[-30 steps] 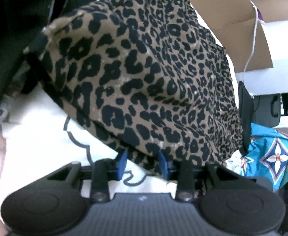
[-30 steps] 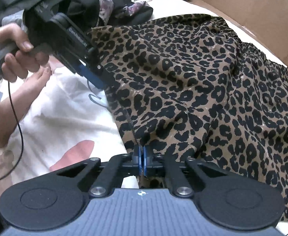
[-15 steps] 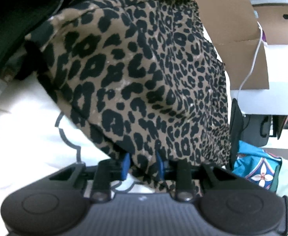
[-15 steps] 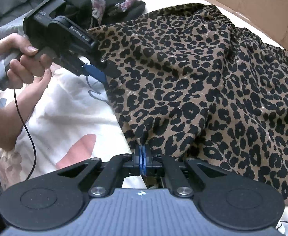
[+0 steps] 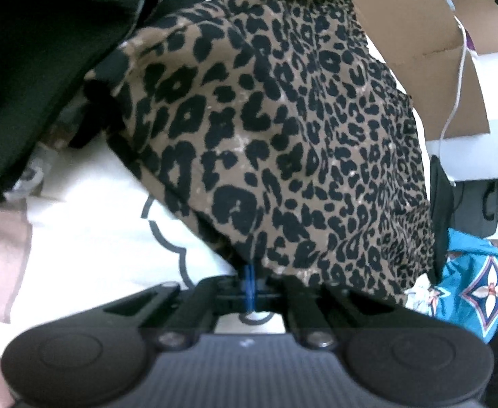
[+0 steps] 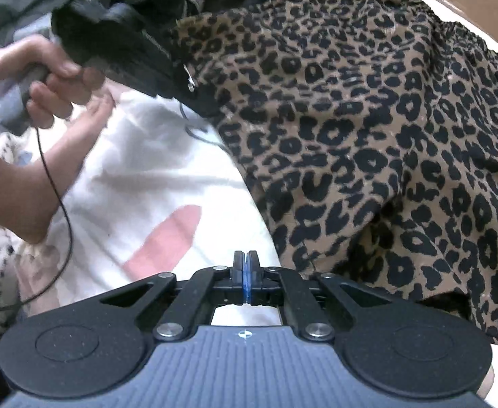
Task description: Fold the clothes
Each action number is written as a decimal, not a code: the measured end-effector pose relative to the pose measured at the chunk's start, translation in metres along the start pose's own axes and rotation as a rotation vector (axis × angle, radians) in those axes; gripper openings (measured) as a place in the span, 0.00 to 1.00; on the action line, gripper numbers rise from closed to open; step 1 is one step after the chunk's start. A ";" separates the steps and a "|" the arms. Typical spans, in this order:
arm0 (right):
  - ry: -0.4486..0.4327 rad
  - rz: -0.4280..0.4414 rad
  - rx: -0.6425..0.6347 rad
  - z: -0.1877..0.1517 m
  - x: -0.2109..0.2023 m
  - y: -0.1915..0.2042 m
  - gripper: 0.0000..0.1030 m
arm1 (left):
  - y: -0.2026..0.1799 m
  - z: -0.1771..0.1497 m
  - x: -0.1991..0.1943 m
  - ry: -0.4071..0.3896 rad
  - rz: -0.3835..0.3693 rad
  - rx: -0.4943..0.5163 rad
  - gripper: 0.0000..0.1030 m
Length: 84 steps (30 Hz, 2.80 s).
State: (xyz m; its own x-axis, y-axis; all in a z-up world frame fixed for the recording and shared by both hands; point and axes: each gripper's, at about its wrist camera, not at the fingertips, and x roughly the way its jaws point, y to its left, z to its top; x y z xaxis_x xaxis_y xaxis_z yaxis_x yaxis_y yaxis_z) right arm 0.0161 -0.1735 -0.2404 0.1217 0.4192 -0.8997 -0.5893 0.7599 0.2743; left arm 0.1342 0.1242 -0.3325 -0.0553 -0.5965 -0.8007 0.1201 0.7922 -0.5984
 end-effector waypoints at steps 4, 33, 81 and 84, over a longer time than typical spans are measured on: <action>-0.078 0.045 0.063 0.009 -0.020 -0.009 0.01 | -0.005 0.000 -0.006 0.007 0.013 0.050 0.01; -0.130 -0.157 0.281 0.010 0.000 -0.087 0.10 | -0.042 0.035 -0.077 -0.352 0.470 0.403 0.09; -0.047 -0.164 0.259 0.007 0.004 -0.077 0.08 | 0.018 0.045 -0.054 -0.271 0.348 0.190 0.20; -0.051 -0.167 0.261 0.006 0.004 -0.076 0.08 | 0.018 0.045 -0.053 -0.259 0.345 0.194 0.20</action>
State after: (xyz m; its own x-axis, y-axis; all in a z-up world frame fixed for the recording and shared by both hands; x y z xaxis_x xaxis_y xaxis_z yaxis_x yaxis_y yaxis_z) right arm 0.0667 -0.2268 -0.2627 0.2432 0.2968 -0.9235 -0.3340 0.9194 0.2076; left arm 0.1835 0.1643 -0.2992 0.2663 -0.3348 -0.9039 0.2726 0.9256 -0.2626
